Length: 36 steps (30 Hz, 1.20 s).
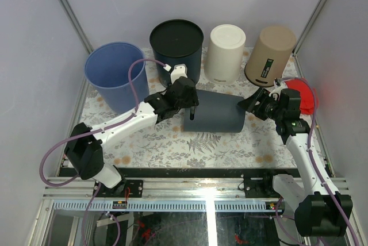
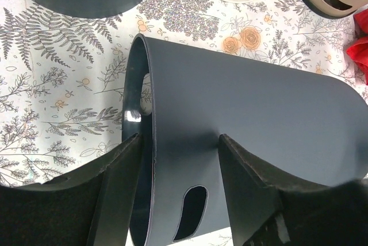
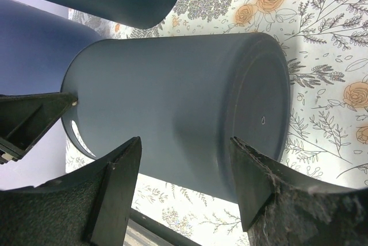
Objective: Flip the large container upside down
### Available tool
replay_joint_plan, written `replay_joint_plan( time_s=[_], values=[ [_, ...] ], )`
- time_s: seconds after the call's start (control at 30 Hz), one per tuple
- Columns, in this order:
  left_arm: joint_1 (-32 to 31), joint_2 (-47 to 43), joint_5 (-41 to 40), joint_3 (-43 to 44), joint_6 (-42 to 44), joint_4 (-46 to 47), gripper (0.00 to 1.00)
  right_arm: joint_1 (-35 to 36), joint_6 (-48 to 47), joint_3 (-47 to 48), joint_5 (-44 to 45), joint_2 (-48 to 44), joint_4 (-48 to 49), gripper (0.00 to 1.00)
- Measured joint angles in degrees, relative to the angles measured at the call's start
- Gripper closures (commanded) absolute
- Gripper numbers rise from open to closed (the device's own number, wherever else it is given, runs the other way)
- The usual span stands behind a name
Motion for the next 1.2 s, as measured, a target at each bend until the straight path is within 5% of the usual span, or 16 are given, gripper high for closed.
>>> replay_joint_plan(
  time_s=[1.2],
  values=[
    [-0.76, -2.62, 1.86, -1.49, -0.39, -2.34, 0.58, 4.76, 1.29, -1.81, 3.96, 8.35, 8.94, 0.36]
  ],
)
